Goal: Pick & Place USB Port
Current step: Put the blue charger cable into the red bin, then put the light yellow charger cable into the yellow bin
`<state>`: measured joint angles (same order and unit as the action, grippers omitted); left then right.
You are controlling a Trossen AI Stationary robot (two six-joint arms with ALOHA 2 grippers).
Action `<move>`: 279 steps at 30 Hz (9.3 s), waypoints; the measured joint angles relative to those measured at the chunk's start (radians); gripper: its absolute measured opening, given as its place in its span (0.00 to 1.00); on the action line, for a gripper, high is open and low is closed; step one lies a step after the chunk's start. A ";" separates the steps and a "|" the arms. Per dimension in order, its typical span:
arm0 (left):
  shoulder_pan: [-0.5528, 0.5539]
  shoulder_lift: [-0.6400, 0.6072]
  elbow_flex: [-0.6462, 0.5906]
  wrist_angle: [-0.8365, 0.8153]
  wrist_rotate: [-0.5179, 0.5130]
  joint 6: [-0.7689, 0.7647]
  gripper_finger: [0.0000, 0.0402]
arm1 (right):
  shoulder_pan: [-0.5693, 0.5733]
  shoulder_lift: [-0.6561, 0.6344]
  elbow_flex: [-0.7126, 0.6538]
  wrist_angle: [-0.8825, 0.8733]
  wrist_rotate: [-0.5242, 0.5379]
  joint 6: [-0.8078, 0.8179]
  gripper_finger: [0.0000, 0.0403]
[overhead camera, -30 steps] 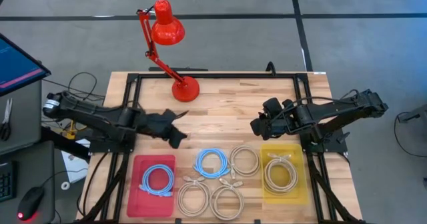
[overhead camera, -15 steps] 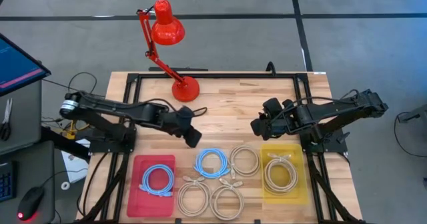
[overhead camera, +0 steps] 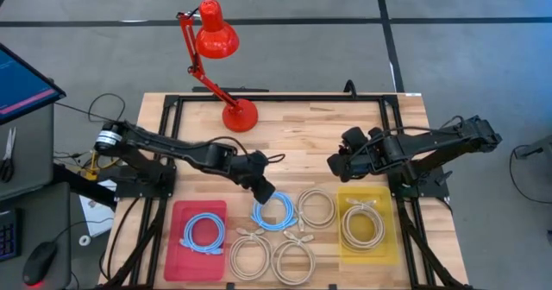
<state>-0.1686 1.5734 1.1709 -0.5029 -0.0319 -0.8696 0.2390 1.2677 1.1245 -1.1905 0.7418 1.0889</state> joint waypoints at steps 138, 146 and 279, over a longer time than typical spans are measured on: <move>-0.514 -0.194 0.012 -0.780 -0.015 -0.509 0.04 | -0.098 0.000 0.000 -0.037 0.019 0.055 0.27; -0.614 -0.103 0.011 -0.779 0.003 -0.576 0.04 | -0.098 0.000 0.000 -0.037 0.018 0.053 0.27; -0.202 -0.375 -0.120 -0.184 -0.335 -0.147 0.28 | -0.022 0.602 0.000 0.389 -0.558 -0.741 0.24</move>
<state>-0.3706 1.1980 1.0508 -0.6872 -0.3667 -1.0168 0.2166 1.8694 1.1248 -0.8013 0.1839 0.3480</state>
